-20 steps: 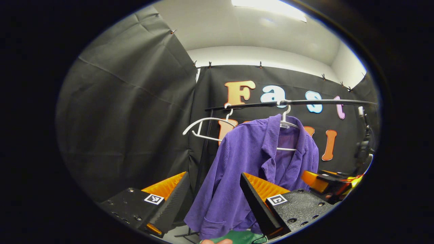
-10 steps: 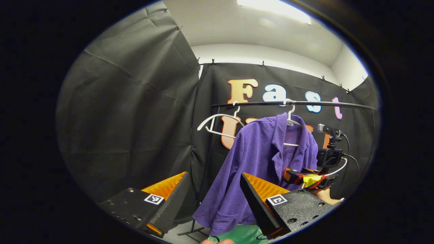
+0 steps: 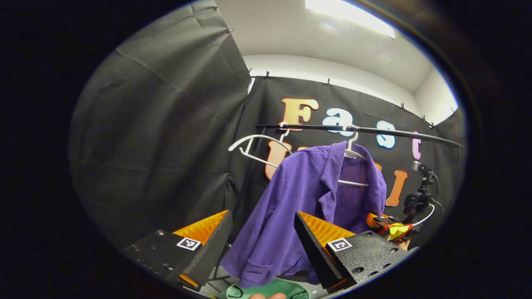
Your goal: Grasp the clothes on the hanger with both hands and then place them into the laundry hamper below.
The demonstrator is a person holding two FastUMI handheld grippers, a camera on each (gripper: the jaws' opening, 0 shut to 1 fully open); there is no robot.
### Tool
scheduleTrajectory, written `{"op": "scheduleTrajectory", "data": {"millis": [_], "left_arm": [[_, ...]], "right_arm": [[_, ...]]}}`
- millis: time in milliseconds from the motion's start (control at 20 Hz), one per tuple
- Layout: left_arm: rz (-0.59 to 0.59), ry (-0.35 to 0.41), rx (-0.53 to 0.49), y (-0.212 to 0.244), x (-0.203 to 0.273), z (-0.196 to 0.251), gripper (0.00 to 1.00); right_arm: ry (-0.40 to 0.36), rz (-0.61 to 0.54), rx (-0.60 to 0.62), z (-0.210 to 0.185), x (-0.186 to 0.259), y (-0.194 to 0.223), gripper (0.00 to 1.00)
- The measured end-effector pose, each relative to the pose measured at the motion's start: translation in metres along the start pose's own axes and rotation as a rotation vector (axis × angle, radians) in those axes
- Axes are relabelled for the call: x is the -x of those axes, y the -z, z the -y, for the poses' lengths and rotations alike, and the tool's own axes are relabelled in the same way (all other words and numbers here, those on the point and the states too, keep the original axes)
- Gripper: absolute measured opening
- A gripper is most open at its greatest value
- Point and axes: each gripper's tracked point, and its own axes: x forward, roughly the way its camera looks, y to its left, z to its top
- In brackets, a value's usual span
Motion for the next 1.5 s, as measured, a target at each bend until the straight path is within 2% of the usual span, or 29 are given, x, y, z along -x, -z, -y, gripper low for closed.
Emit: {"op": "scheduleTrajectory", "data": {"millis": [50,100,300,350,450,500,550,600,650,750,800,850,900,1000,1050,1200,1250,1350,1500], "left_arm": [[-0.011,0.005,0.003,0.010,-0.005,0.015,0.92],[-0.024,0.012,0.003,0.021,-0.011,0.031,0.99],[-0.046,0.071,0.007,0.056,-0.042,0.101,0.92],[-0.051,0.083,0.007,0.066,-0.053,0.116,0.92],[-0.053,0.068,0.006,0.086,-0.078,0.133,0.95],[-0.057,0.052,-0.002,0.098,-0.087,0.138,0.92],[-0.055,0.020,-0.025,0.107,-0.097,0.137,0.95],[-0.046,-0.027,-0.062,0.115,-0.105,0.133,0.92],[-0.030,-0.090,-0.104,0.121,-0.112,0.122,0.95],[0.005,-0.185,-0.172,0.125,-0.127,0.101,0.92],[0.014,-0.204,-0.196,0.127,-0.136,0.095,0.96],[0.013,-0.209,-0.222,0.128,-0.143,0.091,0.92],[0.011,-0.202,-0.246,0.127,-0.148,0.089,0.92],[0.018,-0.164,-0.265,0.121,-0.152,0.087,0.90],[0.007,-0.135,-0.268,0.119,-0.150,0.086,0.78],[-0.080,-0.059,-0.348,0.116,-0.141,0.072,0.41],[-0.083,-0.024,-0.358,0.111,-0.136,0.071,0.29],[-0.065,-0.002,-0.363,0.089,-0.119,0.061,0.04],[0.002,-0.038,-0.376,0.042,-0.101,0.041,0.02]], "right_arm": [[-0.029,0.029,-0.001,0.003,0.009,-0.008,0.16],[-0.071,0.053,0.008,0.003,0.015,-0.016,0.11],[-0.207,0.067,0.023,0.011,0.034,-0.035,0.11],[-0.237,0.068,0.015,0.012,0.037,-0.038,0.06],[-0.268,0.071,0.018,0.020,0.040,-0.041,0.06],[-0.282,0.074,0.020,0.022,0.040,-0.042,0.06],[-0.297,0.076,0.018,0.022,0.041,-0.043,0.11],[-0.314,0.075,0.010,0.022,0.043,-0.044,0.11],[-0.330,0.070,0.002,0.021,0.045,-0.044,0.06],[-0.356,0.074,-0.006,0.018,0.049,-0.047,0.06],[-0.359,0.078,-0.001,0.018,0.050,-0.048,0.06],[-0.358,0.081,0.007,0.019,0.054,-0.050,0.11],[-0.355,0.083,0.014,0.020,0.056,-0.051,0.06],[-0.342,0.091,0.022,0.022,0.059,-0.054,0.06],[-0.332,0.097,0.025,0.023,0.060,-0.055,0.11],[-0.299,0.100,0.043,0.023,0.061,-0.053,0.11],[-0.290,0.102,0.052,0.022,0.061,-0.054,0.11],[-0.268,0.112,0.054,0.020,0.062,-0.057,0.11],[-0.173,0.167,0.056,0.031,0.060,-0.071,0.11]]}}
